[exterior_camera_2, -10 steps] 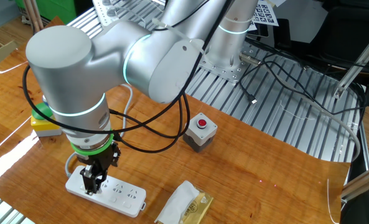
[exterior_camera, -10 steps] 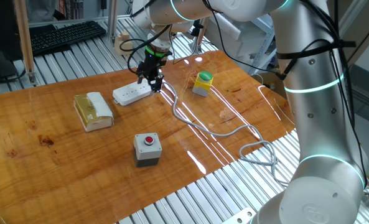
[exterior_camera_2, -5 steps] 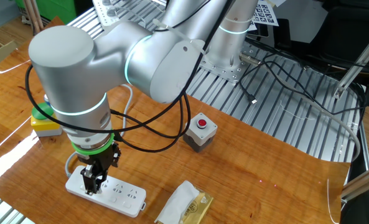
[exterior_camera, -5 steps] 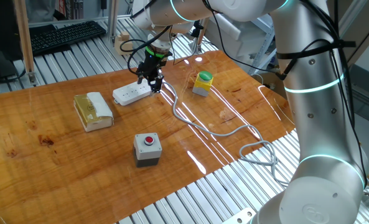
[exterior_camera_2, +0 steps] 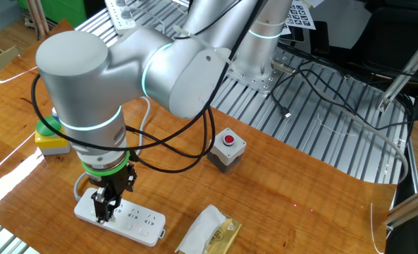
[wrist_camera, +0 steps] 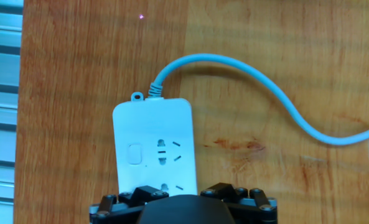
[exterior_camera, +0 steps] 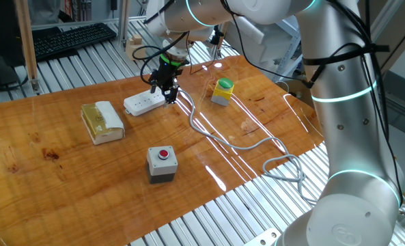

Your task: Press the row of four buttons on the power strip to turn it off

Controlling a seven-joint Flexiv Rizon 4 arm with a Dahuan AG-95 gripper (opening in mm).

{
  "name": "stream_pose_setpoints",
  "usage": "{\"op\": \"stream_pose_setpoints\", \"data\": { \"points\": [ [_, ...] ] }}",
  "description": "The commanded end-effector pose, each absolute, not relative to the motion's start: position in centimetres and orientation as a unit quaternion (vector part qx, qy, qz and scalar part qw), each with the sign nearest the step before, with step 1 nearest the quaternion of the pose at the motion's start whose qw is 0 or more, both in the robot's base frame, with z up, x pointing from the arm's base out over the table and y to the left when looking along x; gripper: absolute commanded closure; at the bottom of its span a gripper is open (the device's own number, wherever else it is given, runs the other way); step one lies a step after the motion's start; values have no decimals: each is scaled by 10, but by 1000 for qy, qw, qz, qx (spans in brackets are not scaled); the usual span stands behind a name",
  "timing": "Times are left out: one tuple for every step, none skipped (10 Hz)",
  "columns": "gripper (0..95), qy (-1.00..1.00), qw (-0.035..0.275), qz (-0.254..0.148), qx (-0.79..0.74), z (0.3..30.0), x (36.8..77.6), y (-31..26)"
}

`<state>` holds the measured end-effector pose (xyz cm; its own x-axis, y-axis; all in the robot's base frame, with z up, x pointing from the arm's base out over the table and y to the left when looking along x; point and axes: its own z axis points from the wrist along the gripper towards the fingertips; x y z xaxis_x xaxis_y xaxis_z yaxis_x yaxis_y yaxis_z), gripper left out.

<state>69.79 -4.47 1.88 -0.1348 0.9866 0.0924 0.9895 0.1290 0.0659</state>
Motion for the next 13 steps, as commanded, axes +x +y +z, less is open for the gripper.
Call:
{"op": "stream_pose_setpoints", "data": {
  "points": [
    [190,-752,16,-45,-658,23,698,-42],
    [190,-751,17,-42,-658,25,698,-40],
    [190,-750,20,-40,-660,27,697,-36],
    [190,-748,21,-39,-662,28,697,-32],
    [190,-746,22,-39,-664,30,697,-27],
    [190,-745,24,-38,-666,32,696,-20],
    [190,-742,25,-39,-668,34,696,-15],
    [190,-742,27,-40,-669,34,695,-12],
    [190,-740,27,-40,-670,35,694,-8],
    [190,-739,27,-40,-672,36,693,-4],
    [190,-739,28,-41,-672,37,693,-2],
    [190,-739,27,-41,-672,37,692,0],
    [190,-739,27,-40,-672,36,692,2]
  ]
}}
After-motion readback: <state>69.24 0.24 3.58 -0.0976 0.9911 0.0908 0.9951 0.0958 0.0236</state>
